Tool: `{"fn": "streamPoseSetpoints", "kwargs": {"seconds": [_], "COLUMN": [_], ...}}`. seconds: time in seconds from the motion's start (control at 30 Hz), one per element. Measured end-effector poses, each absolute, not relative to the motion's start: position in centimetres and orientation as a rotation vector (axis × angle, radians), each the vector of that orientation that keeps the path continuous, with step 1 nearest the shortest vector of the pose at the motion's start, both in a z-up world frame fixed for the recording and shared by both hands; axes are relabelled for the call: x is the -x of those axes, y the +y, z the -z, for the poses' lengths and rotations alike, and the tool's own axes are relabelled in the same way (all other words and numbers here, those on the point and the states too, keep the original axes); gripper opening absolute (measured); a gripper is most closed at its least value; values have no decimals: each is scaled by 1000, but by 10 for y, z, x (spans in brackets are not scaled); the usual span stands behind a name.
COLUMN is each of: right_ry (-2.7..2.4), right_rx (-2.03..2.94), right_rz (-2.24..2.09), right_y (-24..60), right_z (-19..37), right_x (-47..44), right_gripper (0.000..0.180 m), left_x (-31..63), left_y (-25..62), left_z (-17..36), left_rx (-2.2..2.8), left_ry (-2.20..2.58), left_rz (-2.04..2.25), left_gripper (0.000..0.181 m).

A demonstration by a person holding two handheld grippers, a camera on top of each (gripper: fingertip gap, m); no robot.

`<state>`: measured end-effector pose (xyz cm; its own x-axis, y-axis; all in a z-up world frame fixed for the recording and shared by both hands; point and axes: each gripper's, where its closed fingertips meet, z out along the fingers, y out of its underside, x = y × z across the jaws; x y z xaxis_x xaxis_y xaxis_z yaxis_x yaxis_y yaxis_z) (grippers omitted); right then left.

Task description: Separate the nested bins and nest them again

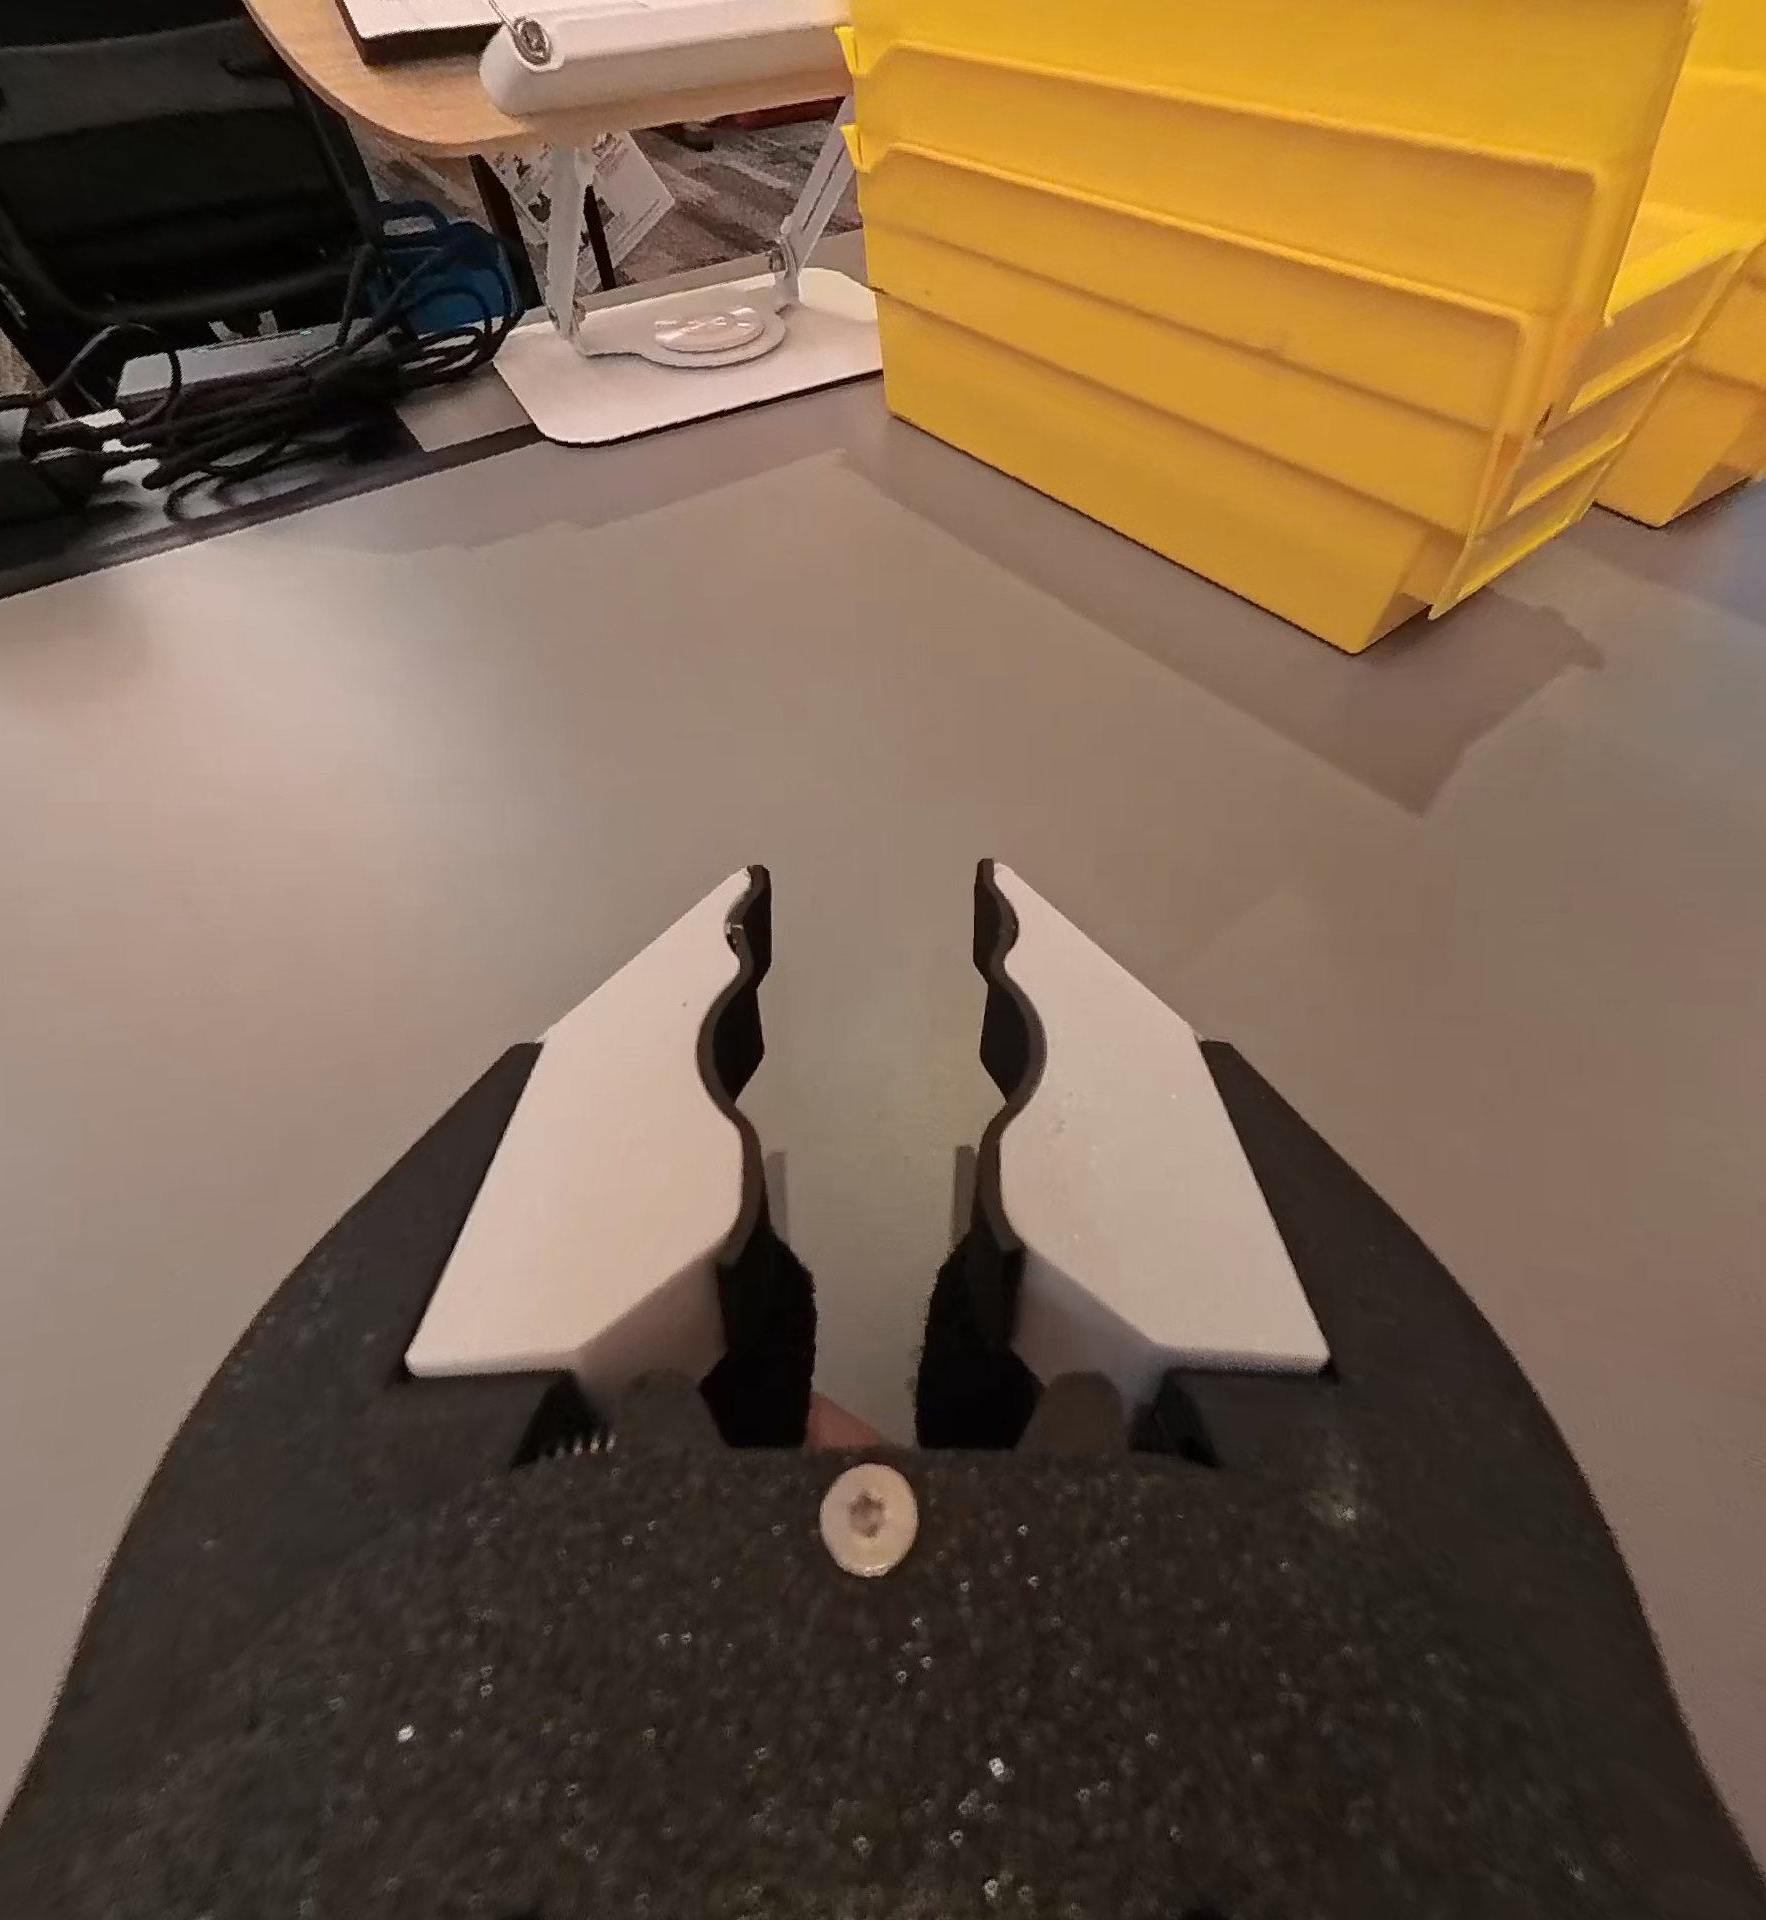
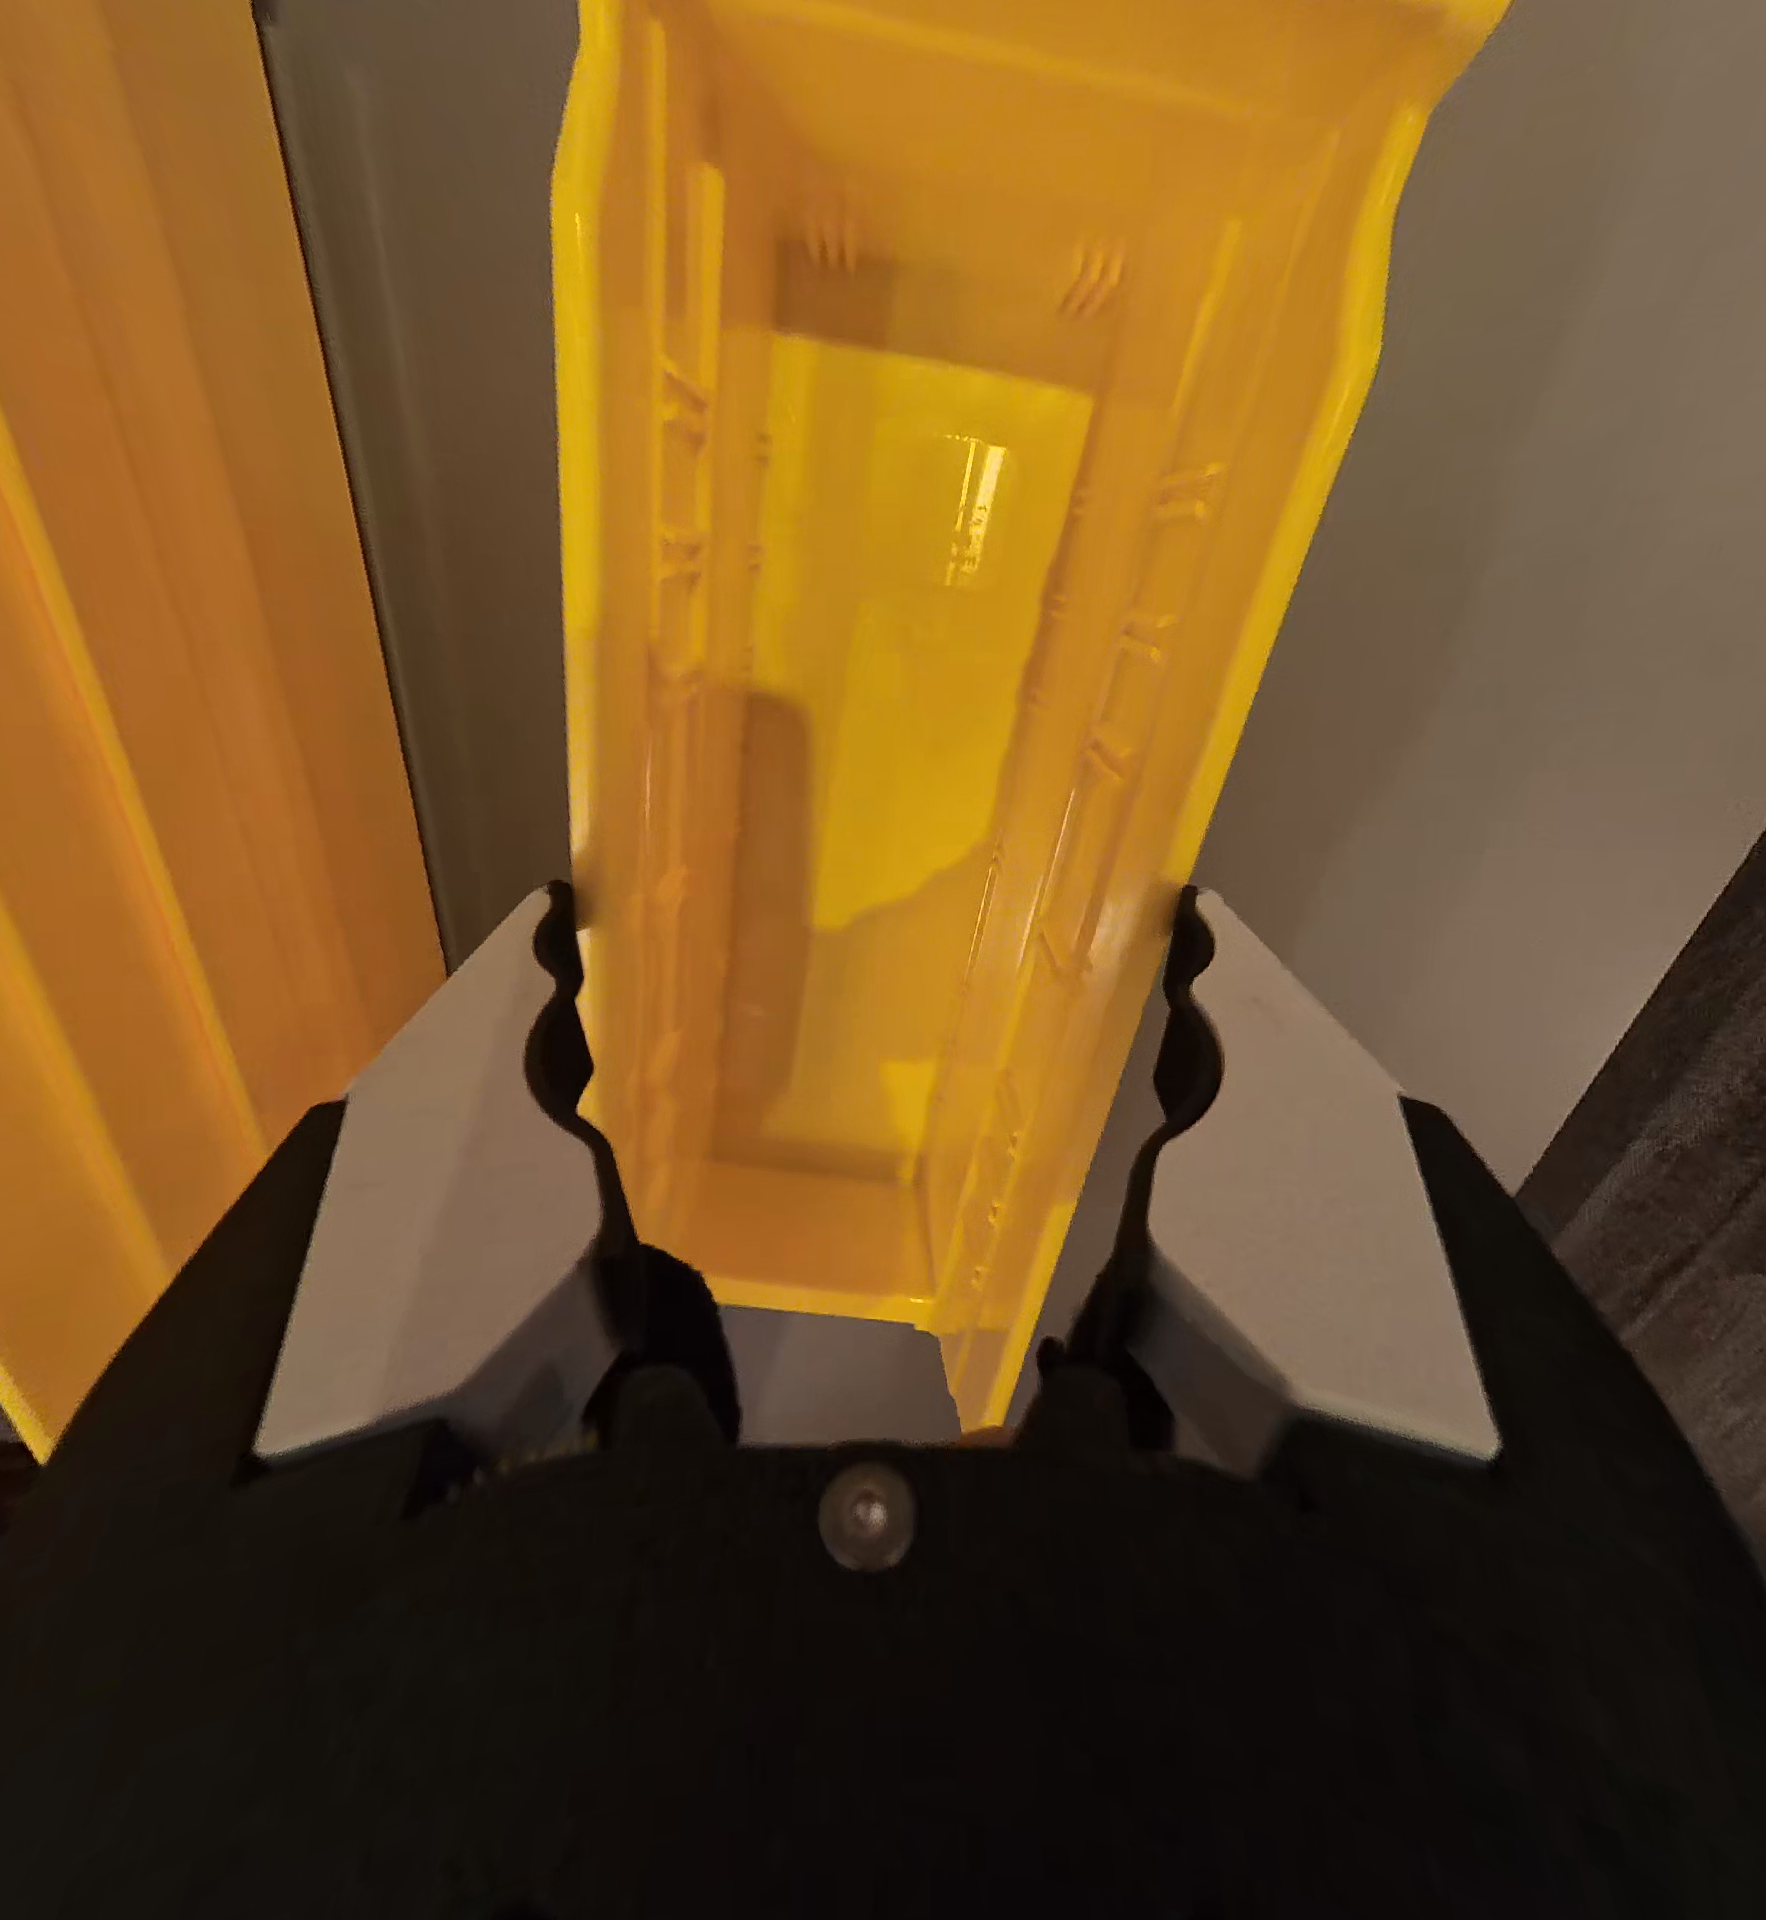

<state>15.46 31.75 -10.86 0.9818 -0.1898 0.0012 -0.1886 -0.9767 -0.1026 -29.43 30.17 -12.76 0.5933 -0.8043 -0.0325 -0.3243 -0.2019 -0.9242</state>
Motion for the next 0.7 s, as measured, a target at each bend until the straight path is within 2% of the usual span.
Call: {"fn": "streamPoseSetpoints", "kwargs": {"seconds": [0.17,0.5,0.7], "right_ry": [280,159,12], "right_rx": [2872,2607,2302], "right_rz": [-27,-230,-218], "right_y": [323,324,293], "right_z": [98,26,-10], "right_x": [-148,-83,-28], "right_gripper": [115,108,102], "left_x": [293,295,300], "left_y": [300,303,300], "left_z": [129,133,134], "left_rx": [1790,1813,1809], "left_ry": [927,926,925], "left_rz": [589,604,604], "left_gripper": [37,37,39]}}
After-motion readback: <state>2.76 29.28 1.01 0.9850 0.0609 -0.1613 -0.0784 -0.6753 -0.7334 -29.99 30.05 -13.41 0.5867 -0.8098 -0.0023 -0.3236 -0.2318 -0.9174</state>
